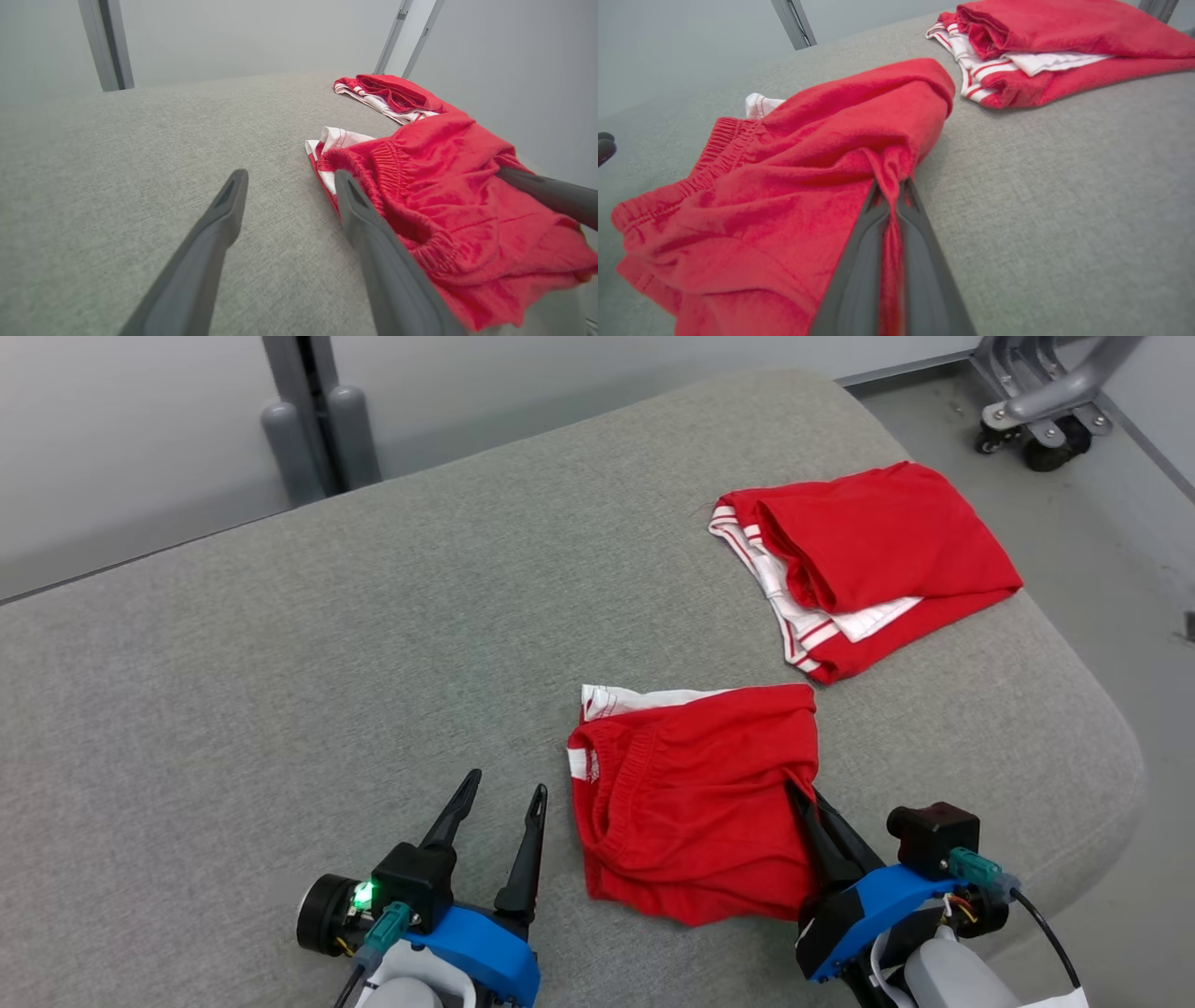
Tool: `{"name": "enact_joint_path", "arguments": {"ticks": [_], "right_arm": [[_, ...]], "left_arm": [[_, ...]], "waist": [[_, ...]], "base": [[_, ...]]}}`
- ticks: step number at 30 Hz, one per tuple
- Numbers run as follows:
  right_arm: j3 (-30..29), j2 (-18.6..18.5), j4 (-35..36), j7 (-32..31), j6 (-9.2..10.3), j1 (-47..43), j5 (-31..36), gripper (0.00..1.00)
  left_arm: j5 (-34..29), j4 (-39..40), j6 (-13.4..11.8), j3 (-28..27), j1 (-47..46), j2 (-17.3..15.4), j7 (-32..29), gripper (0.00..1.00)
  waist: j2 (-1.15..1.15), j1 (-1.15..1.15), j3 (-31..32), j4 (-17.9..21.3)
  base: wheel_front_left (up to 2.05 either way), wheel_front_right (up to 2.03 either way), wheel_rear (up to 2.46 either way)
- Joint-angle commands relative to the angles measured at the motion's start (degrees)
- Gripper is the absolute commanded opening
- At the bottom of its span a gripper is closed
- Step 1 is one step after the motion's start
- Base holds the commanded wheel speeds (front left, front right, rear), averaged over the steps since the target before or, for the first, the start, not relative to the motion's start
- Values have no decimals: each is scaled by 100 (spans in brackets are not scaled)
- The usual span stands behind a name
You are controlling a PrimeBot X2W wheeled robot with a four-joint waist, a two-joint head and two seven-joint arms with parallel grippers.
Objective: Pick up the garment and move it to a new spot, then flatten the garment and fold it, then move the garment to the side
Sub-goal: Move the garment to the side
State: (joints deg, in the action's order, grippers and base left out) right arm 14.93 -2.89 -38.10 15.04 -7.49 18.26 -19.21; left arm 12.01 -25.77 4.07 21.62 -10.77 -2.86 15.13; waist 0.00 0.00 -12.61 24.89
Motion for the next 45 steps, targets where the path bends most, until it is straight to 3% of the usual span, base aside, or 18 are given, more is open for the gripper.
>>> {"name": "enact_joint_path", "arguments": {"ticks": [1,13,23,28,34,35,36,40,45], "right_arm": [[-3,-9,-5,14,0,-18,15,0],[157,-147,-15,15,0,515,545,0],[342,-1131,-453,15,1,2072,857,0],[60,-1713,-1098,15,1,2670,1087,0],[-592,-2159,-1850,14,1,3133,1500,0],[-721,-2212,-1929,14,1,3176,1598,39],[-831,-2250,-2006,15,1,3206,1708,100],[-1480,-2299,-2172,15,1,3267,2095,100],[-2089,-2000,-1842,14,0,3076,2411,100]], "left_arm": [[-25,-30,22,28,-100,-8,-1,100],[-110,-187,84,35,-186,-7,-1,100],[-241,-230,96,-51,-279,-6,-1,100],[-215,-221,85,3,-351,-13,-2,100],[-315,-220,33,-87,-403,-23,-4,100],[-347,-237,38,-113,-406,-33,-5,100],[-364,-255,38,-151,-408,-44,-9,100],[-449,-299,14,-273,-392,-65,-11,100],[-457,-236,-53,-388,-393,-63,-10,100]], "waist": [[0,0,22,101],[0,0,-174,51],[0,0,-447,-305],[0,0,-548,-508],[0,0,-701,-629],[0,0,-722,-646],[0,0,-738,-661],[0,0,-760,-701],[0,0,-726,-755]], "base": [[0,0,0],[0,0,0],[0,0,0],[0,0,0],[0,0,0],[0,0,0],[0,0,0],[0,0,0],[0,0,0]]}}
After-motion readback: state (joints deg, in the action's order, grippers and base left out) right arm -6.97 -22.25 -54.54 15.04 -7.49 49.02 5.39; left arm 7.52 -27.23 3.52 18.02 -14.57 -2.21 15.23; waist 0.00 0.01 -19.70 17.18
